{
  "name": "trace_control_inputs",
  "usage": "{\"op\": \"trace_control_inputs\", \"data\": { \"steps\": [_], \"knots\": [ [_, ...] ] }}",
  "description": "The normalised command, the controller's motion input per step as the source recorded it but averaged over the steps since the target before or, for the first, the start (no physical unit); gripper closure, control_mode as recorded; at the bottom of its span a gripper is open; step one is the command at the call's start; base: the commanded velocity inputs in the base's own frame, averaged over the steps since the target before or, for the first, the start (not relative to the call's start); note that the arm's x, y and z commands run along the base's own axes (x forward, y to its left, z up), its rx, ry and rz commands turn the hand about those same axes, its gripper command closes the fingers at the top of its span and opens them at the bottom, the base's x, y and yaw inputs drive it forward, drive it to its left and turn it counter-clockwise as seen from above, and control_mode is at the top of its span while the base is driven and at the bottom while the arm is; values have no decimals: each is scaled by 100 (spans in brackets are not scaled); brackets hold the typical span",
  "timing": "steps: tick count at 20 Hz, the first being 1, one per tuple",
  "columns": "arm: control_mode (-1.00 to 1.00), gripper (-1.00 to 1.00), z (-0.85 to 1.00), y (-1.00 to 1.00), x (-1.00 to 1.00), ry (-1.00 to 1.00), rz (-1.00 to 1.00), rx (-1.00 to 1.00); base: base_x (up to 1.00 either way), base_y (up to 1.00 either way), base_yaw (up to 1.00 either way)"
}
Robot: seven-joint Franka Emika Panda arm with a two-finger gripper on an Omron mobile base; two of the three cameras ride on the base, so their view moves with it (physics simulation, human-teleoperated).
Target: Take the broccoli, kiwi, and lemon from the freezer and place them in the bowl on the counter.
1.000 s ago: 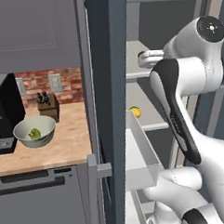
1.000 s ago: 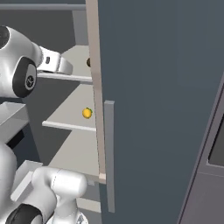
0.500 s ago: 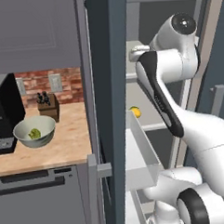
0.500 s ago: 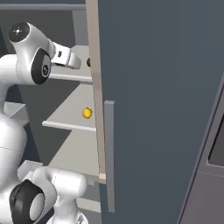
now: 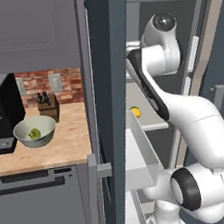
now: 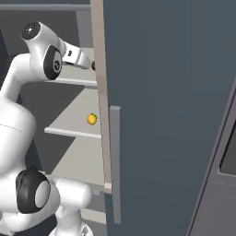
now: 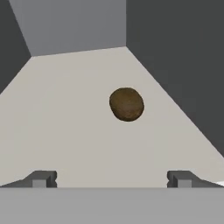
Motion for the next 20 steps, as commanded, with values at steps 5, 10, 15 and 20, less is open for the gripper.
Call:
{"op": "trace_control_inputs", "data": {
  "steps": [5,10,15,20],
  "knots": [
    [-100,-100,-23,-12,26,0,-8,0,0,0,0],
    [-100,-100,-12,-25,22,3,0,1,0,0,0],
    [-100,-100,-4,-15,26,7,0,1,0,0,0],
    [-100,-100,-9,0,24,4,0,0,0,0,0]
  ]
}}
